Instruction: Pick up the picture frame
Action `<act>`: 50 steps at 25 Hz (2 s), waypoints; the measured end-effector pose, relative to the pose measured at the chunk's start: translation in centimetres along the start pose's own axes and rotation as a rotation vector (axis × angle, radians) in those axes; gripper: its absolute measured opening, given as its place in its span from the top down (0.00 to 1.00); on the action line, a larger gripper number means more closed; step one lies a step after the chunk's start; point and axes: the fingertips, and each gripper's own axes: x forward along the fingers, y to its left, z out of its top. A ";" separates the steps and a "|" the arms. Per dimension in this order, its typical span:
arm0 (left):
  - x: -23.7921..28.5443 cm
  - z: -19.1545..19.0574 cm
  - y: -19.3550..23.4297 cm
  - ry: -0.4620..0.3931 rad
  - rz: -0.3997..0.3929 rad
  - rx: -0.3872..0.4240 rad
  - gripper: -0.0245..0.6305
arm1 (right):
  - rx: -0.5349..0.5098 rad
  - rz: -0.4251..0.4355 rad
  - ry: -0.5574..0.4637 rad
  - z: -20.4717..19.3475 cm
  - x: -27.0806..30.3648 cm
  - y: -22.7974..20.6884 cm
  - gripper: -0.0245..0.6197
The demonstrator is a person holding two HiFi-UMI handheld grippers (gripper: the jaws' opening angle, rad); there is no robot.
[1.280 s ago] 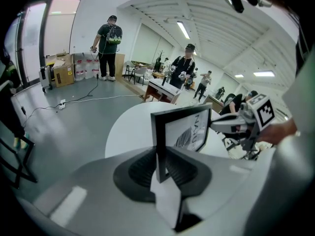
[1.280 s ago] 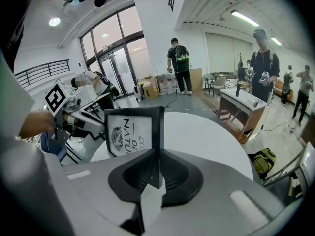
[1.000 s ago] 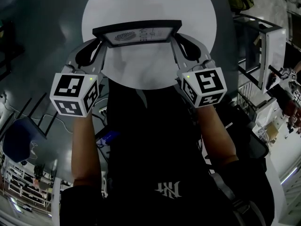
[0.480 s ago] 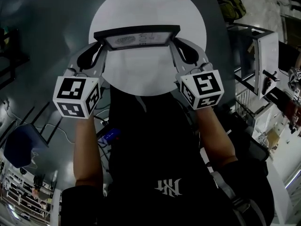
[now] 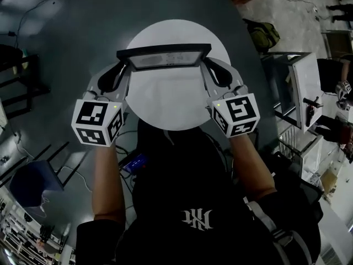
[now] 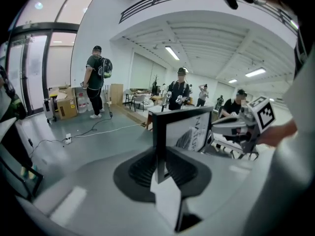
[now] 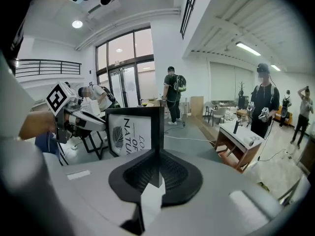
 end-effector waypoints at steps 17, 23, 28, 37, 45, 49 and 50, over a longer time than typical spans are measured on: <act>-9.4 14.5 -4.7 -0.220 0.044 0.160 0.88 | -0.077 -0.067 -0.261 13.8 -10.1 -0.9 0.93; -12.3 18.3 -7.0 -0.296 0.064 0.210 0.88 | -0.107 -0.080 -0.349 17.3 -14.1 -1.2 0.93; -14.5 20.6 -9.1 -0.348 0.084 0.246 0.88 | -0.129 -0.076 -0.416 19.5 -17.0 -1.6 0.93; -17.2 23.1 -12.2 -0.429 0.130 0.263 0.87 | -0.175 -0.055 -0.494 21.8 -21.2 -2.2 0.93; -20.1 25.9 -13.4 -0.500 0.146 0.304 0.87 | -0.190 -0.058 -0.571 24.9 -23.8 -1.8 0.93; -21.1 27.4 -13.8 -0.535 0.151 0.327 0.87 | -0.201 -0.065 -0.601 26.1 -24.6 -1.9 0.93; -21.2 27.7 -14.0 -0.542 0.151 0.331 0.87 | -0.202 -0.066 -0.608 26.3 -24.8 -1.9 0.94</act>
